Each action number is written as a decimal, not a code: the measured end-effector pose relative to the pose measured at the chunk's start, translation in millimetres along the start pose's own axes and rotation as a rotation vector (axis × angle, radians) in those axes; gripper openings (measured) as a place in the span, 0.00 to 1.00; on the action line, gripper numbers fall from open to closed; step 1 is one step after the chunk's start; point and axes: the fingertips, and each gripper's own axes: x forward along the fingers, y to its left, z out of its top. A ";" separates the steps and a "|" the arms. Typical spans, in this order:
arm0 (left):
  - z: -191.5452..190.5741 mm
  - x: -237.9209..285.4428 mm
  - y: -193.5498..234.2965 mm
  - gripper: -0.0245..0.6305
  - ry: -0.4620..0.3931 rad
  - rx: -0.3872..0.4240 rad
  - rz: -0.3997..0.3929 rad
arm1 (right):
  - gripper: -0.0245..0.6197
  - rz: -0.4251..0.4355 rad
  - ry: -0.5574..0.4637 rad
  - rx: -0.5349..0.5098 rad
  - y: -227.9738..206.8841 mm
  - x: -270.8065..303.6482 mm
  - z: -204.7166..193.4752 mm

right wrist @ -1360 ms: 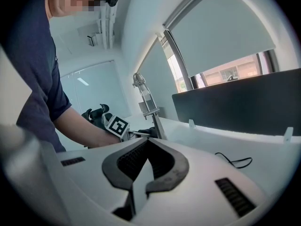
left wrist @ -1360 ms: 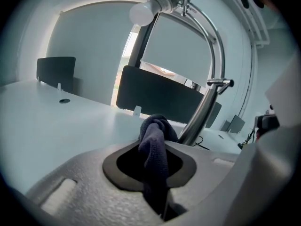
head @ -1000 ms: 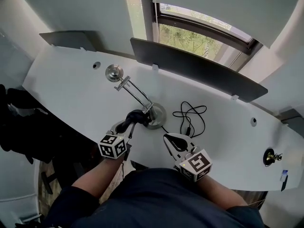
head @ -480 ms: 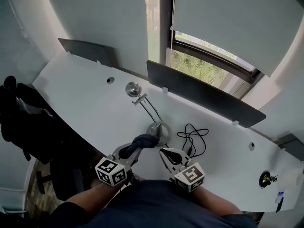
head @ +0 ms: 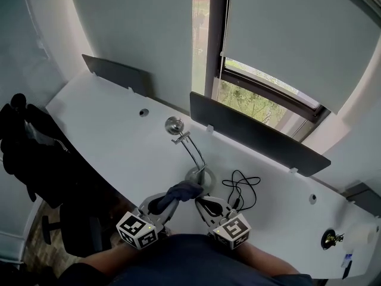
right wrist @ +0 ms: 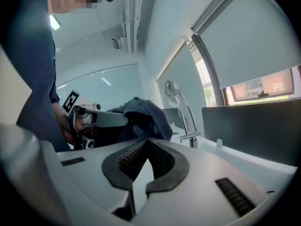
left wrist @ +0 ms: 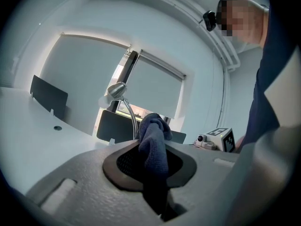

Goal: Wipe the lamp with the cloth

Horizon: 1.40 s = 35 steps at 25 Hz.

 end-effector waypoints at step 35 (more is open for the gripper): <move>8.7 -10.5 -10.7 0.13 -0.011 0.054 -0.054 | 0.05 0.021 0.038 -0.050 19.0 9.5 5.6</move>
